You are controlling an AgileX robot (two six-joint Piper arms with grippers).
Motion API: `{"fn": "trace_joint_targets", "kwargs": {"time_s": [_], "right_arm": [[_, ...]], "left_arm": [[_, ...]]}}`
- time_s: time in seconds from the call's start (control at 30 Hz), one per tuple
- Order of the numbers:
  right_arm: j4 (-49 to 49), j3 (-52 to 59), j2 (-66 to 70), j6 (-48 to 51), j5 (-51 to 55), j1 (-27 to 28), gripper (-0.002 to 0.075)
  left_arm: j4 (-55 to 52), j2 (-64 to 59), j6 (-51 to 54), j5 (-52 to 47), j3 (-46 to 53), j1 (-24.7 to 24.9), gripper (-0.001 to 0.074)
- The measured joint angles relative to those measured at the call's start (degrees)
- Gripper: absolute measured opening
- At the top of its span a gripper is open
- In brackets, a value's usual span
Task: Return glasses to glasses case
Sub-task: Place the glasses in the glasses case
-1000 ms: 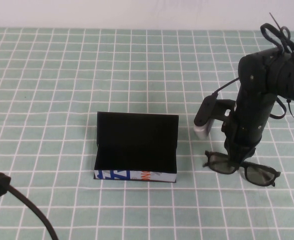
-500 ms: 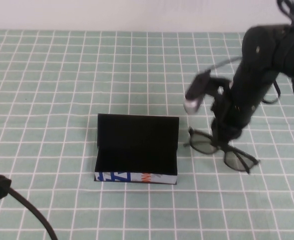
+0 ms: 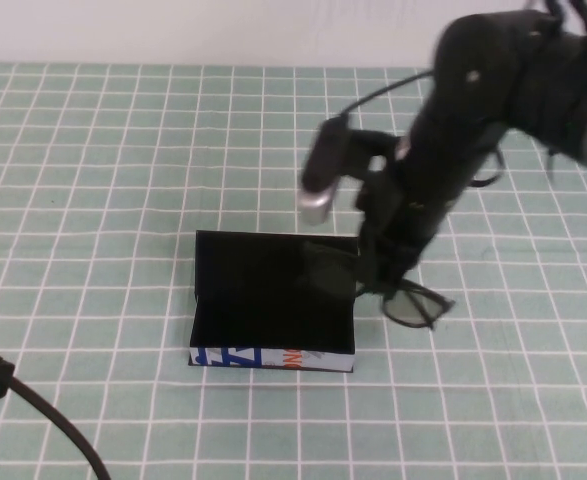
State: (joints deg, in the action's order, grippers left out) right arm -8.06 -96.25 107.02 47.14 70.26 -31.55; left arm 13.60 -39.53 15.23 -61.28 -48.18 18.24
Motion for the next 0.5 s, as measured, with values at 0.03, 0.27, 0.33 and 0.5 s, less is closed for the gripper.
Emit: {"fn": "trace_joint_targets", "kwargs": {"time_s": [0.03, 0.27, 0.33, 0.5], "right_arm": [[0.6, -0.7, 0.1, 0.0, 0.0, -1.3, 0.0004], [2.0, -7.8, 3.4, 0.2, 0.1, -7.4, 0.0004], [2.0, -9.8, 5.1, 0.2, 0.1, -8.2, 0.0004], [2.0, -12.6, 9.1, 0.2, 0.1, -9.0, 0.0004]], "left_arm": [[0.0, 0.0, 0.0, 0.0, 0.0, 0.0, -0.0002], [-0.1, 0.0, 0.0, 0.0, 0.0, 0.0, -0.0002], [-0.1, 0.0, 0.0, 0.0, 0.0, 0.0, -0.0002], [-0.1, 0.0, 0.0, 0.0, 0.0, 0.0, -0.0002]]}}
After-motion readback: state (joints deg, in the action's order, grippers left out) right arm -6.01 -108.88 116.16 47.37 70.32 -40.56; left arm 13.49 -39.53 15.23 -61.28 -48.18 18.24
